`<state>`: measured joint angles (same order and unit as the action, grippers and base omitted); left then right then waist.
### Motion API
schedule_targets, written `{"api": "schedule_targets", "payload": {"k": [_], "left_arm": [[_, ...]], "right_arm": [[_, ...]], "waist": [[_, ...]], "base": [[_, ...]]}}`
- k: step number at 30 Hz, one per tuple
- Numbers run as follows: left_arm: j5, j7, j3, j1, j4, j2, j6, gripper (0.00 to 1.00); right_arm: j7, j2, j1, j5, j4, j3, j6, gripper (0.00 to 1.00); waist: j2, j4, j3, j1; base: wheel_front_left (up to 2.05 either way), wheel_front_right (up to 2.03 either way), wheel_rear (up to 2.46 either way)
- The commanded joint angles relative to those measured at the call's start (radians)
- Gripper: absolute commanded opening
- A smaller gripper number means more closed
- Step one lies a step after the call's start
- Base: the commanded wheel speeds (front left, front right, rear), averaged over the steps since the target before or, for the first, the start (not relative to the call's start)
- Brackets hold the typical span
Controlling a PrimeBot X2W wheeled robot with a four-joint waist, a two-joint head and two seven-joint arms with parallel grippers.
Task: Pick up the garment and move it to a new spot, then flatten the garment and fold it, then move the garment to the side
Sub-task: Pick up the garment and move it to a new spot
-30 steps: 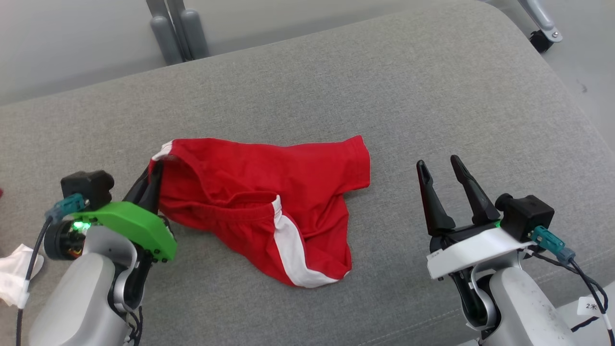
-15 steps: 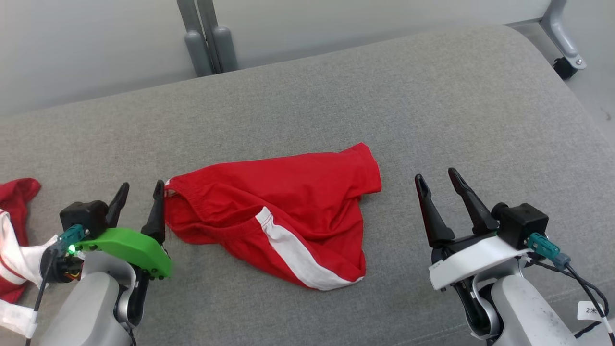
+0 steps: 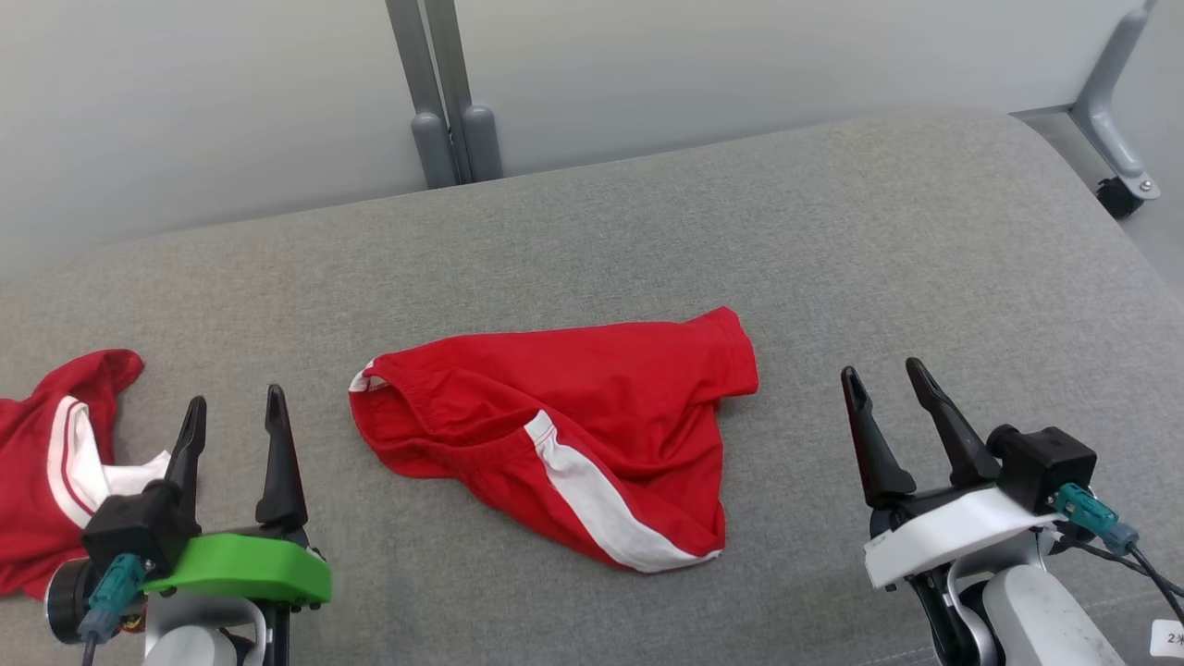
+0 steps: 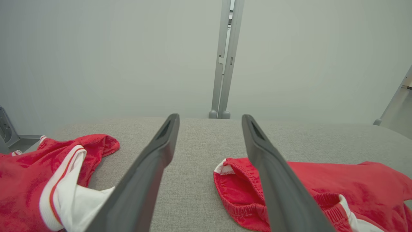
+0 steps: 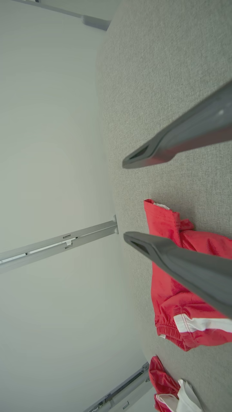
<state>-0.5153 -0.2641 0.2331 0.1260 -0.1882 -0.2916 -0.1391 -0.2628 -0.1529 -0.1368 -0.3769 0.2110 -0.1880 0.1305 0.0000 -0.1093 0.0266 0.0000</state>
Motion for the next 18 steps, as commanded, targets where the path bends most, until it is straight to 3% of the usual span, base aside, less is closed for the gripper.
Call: {"api": "schedule_targets", "payload": {"k": [1, 6, 18], "left_arm": [[0.022, 0.000, -0.014, -0.029, 0.025, 0.010, -0.006, 1.00], [0.099, 0.000, -0.059, -0.130, 0.104, 0.071, 0.005, 1.00], [0.181, 0.000, -0.082, -0.166, 0.047, 0.138, 0.075, 1.00]], "right_arm": [[-0.002, 0.002, 0.016, -0.005, -0.006, 0.010, 0.000, 1.00], [-0.002, -0.001, 0.043, 0.001, -0.014, 0.024, 0.000, 1.00], [-0.002, -0.035, 0.047, 0.003, -0.023, 0.041, 0.000, 1.00]], "waist": [[0.0000, 0.015, -0.015, 0.0000], [0.0000, 0.022, -0.031, 0.0000], [0.0000, 0.033, -0.037, 0.0000]], "base": [[0.00, 0.00, 0.00], [0.00, 0.00, 0.00], [0.00, 0.00, 0.00]]}}
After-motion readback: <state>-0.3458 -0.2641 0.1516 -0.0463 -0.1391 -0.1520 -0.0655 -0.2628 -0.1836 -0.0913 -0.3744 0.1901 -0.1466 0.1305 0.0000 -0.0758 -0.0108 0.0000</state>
